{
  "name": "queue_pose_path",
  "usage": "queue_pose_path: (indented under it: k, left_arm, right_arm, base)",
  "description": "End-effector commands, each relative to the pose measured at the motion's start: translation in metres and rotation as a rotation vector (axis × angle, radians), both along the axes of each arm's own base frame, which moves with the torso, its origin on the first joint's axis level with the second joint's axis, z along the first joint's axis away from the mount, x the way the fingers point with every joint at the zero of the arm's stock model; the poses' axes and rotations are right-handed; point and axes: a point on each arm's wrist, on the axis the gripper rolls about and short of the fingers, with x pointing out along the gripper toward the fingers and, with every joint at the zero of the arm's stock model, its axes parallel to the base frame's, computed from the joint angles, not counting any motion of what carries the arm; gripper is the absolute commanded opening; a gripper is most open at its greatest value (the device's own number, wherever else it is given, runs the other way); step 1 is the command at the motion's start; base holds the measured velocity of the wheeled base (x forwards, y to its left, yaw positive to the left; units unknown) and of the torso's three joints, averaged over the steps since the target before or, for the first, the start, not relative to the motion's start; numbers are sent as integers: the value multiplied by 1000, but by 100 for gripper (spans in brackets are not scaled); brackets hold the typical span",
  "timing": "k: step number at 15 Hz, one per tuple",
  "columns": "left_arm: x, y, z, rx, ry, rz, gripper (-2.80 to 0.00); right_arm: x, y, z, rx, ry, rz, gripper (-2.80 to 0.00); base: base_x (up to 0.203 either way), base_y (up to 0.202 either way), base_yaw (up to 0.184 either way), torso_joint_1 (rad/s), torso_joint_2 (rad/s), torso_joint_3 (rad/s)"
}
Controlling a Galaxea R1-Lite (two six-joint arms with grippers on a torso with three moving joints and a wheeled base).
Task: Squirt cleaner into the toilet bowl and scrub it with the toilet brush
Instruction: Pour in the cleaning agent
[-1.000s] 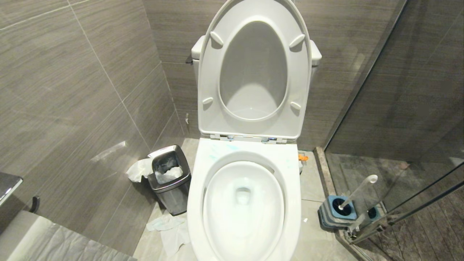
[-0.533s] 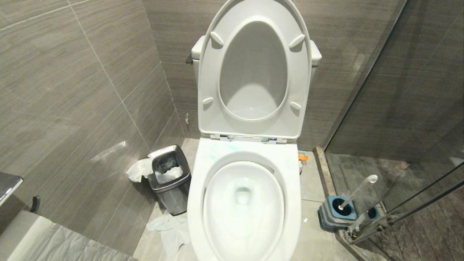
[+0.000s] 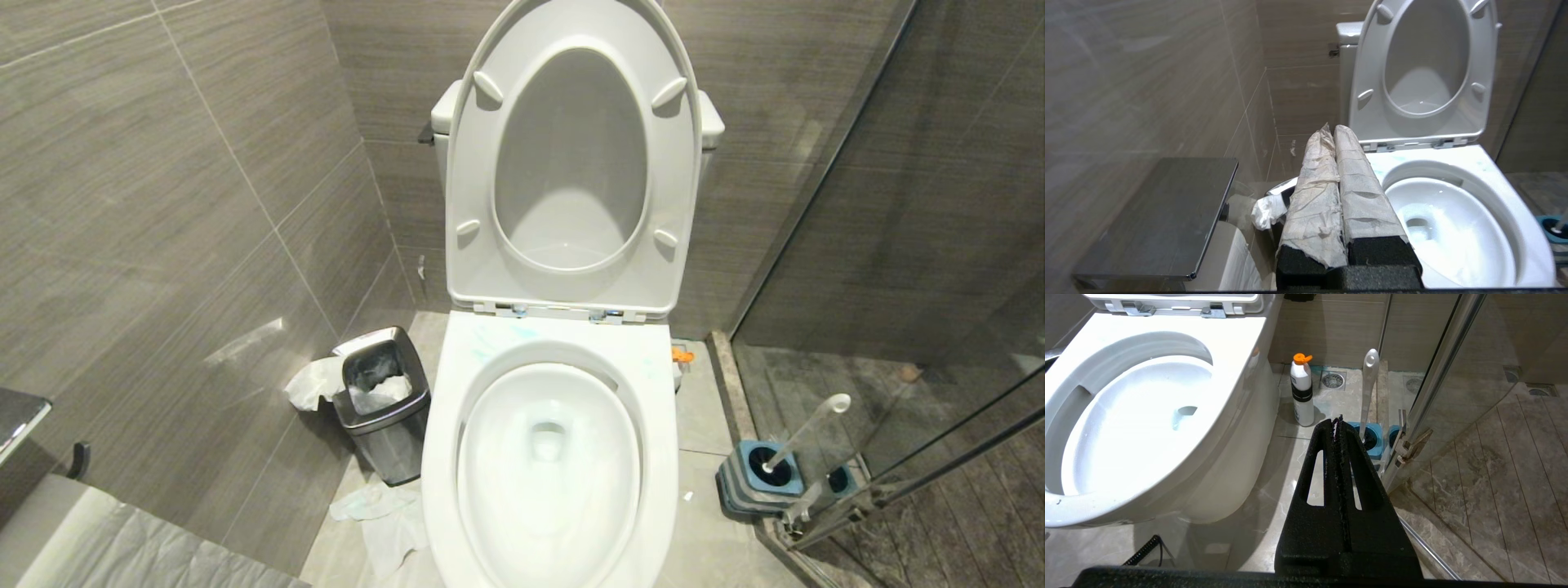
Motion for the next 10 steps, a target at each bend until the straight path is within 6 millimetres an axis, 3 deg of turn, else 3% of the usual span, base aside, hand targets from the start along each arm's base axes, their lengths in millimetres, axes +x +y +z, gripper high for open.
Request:
queue_pose_path:
  k: [1,7,10]
  left_arm:
    - [23,0,-22,-1,12,15,-280]
    - [61,2,-78,8,7,87,-280]
    - [64,3,-88,27,88,137,-280]
  right_arm:
    - [0,0,0,1,-1,0,-280]
    - [0,0,0,1,-1,0,-280]
    - [0,0,0,1,0,0,-280]
  base:
    - [0,0,0,0,0,0]
    - [0,0,0,0,0,0]
    - [0,0,0,0,0,0]
